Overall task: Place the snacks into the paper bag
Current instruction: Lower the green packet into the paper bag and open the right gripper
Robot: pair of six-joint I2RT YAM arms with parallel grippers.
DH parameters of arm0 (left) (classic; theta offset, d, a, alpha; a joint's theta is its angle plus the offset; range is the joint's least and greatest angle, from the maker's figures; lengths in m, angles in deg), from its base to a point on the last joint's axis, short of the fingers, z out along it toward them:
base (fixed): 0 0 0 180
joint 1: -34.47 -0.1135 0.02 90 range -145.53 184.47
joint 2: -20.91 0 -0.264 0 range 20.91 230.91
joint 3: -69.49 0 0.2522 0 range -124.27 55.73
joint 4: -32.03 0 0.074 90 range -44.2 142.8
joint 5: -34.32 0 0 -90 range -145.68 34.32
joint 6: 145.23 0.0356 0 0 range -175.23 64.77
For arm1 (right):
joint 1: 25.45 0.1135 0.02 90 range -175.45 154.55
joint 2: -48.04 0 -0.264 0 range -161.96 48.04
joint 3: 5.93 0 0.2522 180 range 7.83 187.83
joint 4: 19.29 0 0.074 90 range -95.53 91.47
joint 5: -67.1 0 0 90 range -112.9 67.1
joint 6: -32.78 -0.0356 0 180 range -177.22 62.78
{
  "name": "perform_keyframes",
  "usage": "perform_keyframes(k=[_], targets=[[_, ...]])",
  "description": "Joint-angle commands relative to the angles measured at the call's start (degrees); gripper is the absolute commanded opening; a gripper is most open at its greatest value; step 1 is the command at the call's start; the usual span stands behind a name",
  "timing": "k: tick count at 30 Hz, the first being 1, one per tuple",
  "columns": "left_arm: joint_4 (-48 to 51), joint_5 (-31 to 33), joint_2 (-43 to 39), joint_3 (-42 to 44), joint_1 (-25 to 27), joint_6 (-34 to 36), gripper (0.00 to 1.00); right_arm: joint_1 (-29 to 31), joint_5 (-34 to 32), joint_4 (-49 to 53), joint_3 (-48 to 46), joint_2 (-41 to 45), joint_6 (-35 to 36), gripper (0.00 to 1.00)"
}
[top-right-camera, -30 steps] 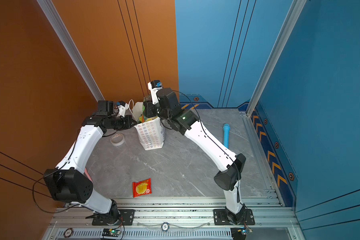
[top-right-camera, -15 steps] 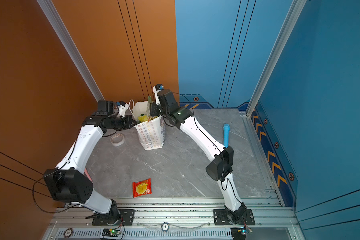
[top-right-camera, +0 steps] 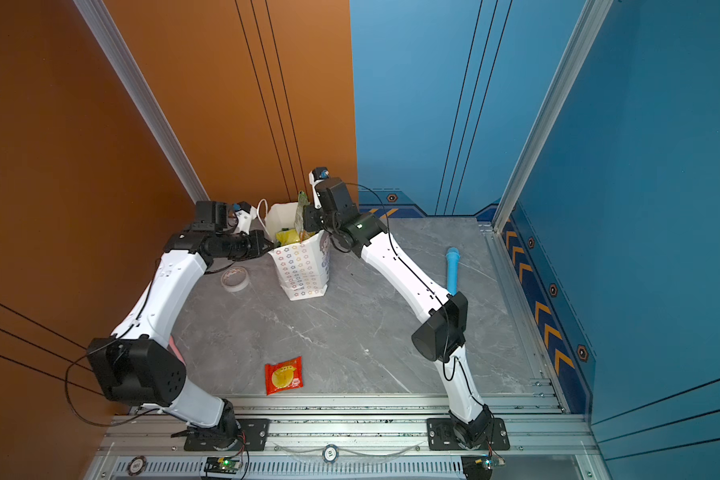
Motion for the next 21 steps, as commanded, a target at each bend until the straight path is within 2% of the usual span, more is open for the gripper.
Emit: perform_keyframes(k=[1, 12, 21], targets=[[2.0, 0.7, -0.1, 1.0, 0.0, 0.4, 0.02, -0.4, -3.2, 0.9, 1.2, 4.9, 0.9, 0.0], [2.0, 0.5, -0.2, 1.0, 0.0, 0.3, 0.02, -0.2, -6.5, -0.2, -1.3, 7.8, 2.4, 0.0], [1.9, 0.6, -0.3, 1.0, 0.0, 0.3, 0.02, -0.8, -5.3, -0.4, -1.6, 5.6, 1.6, 0.0]])
